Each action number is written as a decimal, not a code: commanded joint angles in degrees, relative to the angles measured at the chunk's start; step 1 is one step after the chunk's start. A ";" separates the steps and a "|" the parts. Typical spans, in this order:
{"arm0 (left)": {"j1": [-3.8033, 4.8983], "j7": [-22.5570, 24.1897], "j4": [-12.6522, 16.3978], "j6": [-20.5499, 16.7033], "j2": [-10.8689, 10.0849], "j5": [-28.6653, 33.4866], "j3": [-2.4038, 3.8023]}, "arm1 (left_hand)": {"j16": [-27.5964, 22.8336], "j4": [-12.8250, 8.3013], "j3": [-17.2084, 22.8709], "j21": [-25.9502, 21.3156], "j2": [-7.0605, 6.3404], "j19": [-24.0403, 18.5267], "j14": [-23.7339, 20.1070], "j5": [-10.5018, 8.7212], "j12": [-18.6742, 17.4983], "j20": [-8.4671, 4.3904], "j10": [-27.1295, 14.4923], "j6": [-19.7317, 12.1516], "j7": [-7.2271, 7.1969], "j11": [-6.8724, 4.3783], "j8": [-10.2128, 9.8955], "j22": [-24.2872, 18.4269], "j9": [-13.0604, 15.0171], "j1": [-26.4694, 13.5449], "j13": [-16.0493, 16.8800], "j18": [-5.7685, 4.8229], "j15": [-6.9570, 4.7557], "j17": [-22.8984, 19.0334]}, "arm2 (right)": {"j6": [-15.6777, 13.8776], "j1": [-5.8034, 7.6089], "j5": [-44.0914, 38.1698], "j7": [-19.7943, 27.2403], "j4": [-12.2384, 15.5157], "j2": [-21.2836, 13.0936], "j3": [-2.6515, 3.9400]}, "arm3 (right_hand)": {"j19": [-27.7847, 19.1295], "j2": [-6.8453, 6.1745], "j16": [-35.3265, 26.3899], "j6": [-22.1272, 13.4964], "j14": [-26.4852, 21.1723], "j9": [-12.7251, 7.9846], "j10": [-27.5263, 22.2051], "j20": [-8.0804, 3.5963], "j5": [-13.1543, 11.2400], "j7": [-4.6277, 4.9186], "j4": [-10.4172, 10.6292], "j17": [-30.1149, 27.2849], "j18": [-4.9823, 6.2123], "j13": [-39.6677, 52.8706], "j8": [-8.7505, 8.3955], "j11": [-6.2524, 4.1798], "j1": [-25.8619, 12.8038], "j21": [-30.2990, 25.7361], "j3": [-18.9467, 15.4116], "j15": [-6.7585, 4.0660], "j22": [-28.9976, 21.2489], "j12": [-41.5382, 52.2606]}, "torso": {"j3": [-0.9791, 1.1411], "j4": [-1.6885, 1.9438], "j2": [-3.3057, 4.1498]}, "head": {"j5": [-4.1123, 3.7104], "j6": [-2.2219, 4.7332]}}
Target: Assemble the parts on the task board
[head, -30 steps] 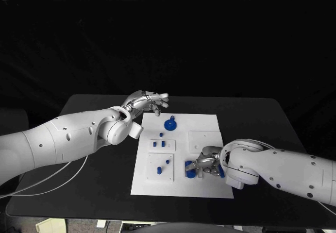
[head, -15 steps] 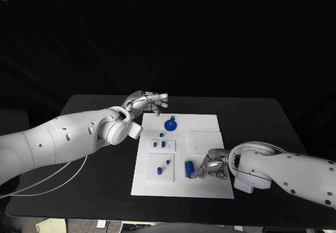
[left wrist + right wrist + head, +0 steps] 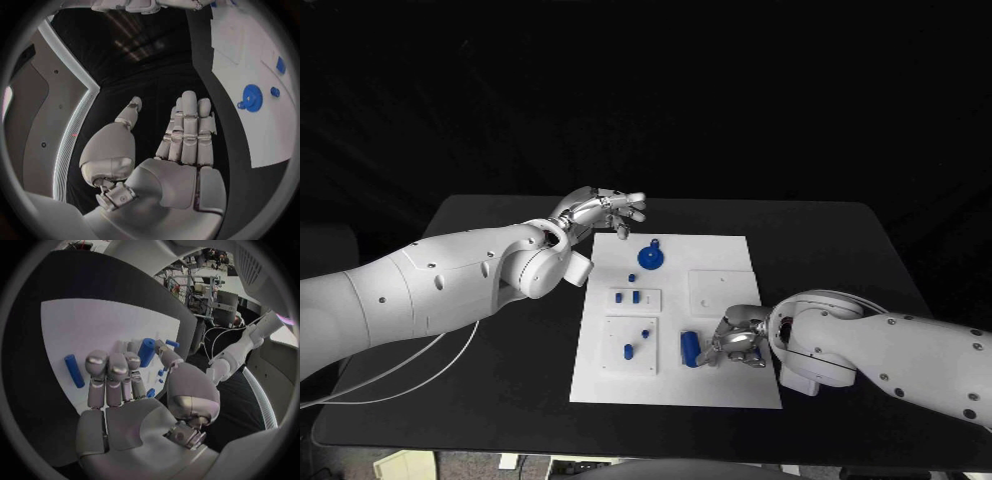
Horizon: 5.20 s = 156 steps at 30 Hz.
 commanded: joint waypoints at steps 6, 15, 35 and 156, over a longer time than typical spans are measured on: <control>0.05 0.26 0.08 0.75 0.11 0.31 0.04 | -0.29 -0.33 0.02 -0.39 0.73 0.40 -0.22 -0.18 -0.20 -0.16 -0.34 -0.31 0.04 0.01 -0.23 0.08 -0.05 -0.06 -0.09 2.82 0.02 0.09 | -2.45 -0.06 -1.37 0.15 -0.91 1.24 -0.02 | 0.66 2.92 0.11 1.62 0.10 -0.03 0.68 0.43 -0.07 0.20 3.81 0.35 6.58 -0.14 -0.16 -0.33 -0.21 -0.07 4.76 -0.45 0.44 -0.45 | -0.04 0.06 0.00 | 0.00 -0.34; 0.05 0.23 0.07 0.84 0.06 0.31 0.03 | -0.30 -0.34 0.03 -0.41 0.82 0.41 -0.22 -0.18 -0.20 -0.16 -0.34 -0.31 0.04 0.01 -0.21 0.09 -0.05 -0.08 -0.09 2.82 0.02 0.10 | -1.30 -0.06 -1.56 -0.10 -1.57 1.61 -0.01 | 0.72 2.99 0.31 2.17 0.11 -0.08 0.95 0.79 -0.08 0.15 4.79 0.56 6.58 -0.11 -0.26 -0.37 -0.46 0.27 6.98 -0.45 0.84 -0.51 | -0.09 0.05 -0.04 | -0.04 -0.34; 0.05 -0.02 0.06 1.05 0.09 0.31 0.03 | -0.33 -0.52 0.10 -0.45 1.05 0.41 -0.23 -0.18 -0.19 -0.16 -0.36 -0.34 0.04 0.01 -0.19 0.16 -0.04 0.02 -0.09 2.83 0.02 0.16 | -0.15 -0.79 -4.06 -2.56 -2.89 3.62 -0.03 | 0.80 -0.14 0.28 2.64 0.25 -0.28 1.12 1.25 0.66 0.24 -0.89 0.67 6.58 0.13 -0.79 -0.26 1.12 0.41 5.55 -0.31 1.42 -0.64 | -0.08 0.08 -0.02 | -0.11 -0.65; 0.05 -0.51 0.20 1.66 -0.66 0.27 -0.05 | -0.48 -0.93 0.01 -0.66 1.77 0.44 -0.22 -0.18 -0.11 -0.13 -0.28 -0.29 0.00 0.00 0.02 0.46 0.05 -0.32 -0.05 2.81 0.01 0.42 | -8.24 -4.86 -10.96 -3.62 -0.69 -3.96 0.98 | 1.74 1.05 0.35 2.93 0.67 -0.07 2.62 2.79 4.24 0.72 -1.10 0.83 6.58 0.26 -2.68 0.29 7.61 -0.37 13.64 0.32 3.62 -1.22 | -0.10 0.02 -0.04 | -1.22 -0.51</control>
